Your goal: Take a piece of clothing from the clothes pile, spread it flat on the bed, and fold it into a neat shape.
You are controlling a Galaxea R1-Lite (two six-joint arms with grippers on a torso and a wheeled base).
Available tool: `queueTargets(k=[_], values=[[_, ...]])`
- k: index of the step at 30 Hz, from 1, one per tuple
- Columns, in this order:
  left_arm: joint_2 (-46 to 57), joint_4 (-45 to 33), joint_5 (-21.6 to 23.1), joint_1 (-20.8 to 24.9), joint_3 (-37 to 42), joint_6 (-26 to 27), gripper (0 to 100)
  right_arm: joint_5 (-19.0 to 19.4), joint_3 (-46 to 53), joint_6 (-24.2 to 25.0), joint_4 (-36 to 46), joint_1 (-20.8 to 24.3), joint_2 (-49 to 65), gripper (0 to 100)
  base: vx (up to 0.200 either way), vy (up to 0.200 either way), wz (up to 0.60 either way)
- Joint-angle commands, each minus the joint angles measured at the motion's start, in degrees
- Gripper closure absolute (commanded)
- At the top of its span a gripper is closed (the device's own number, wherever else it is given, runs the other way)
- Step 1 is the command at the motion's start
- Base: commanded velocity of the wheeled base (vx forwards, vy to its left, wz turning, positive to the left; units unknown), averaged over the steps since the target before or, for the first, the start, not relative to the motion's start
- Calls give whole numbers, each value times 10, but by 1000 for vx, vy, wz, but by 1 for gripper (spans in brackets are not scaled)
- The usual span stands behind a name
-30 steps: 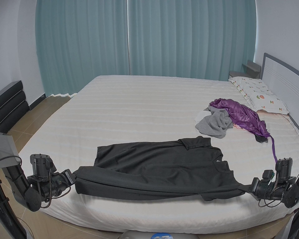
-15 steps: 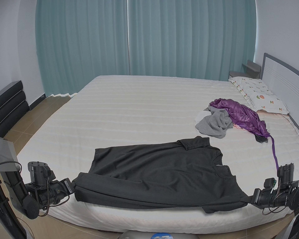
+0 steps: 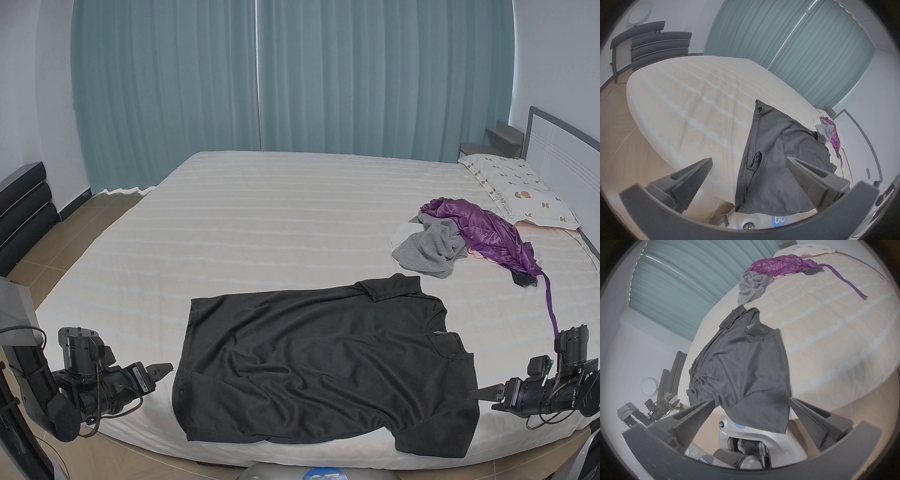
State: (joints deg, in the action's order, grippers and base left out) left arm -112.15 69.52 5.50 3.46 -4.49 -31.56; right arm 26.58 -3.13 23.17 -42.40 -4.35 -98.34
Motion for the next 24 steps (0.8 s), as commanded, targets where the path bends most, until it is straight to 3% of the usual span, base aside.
queueTargets(k=[1,13,21,24], values=[[-33,0,0,14,-23,-3,0,1,-34,2,5,-15,-15,0,0,0,0],[-86,0,0,96,-40,-40,0,1,-56,3,-2,-25,-78,0,0,0,0],[-87,0,64,125,-9,-21,0,7,-57,2,-4,-32,-78,0,0,0,0],[-90,0,96,126,13,31,0,13,-55,2,-4,-32,-77,0,0,0,0]])
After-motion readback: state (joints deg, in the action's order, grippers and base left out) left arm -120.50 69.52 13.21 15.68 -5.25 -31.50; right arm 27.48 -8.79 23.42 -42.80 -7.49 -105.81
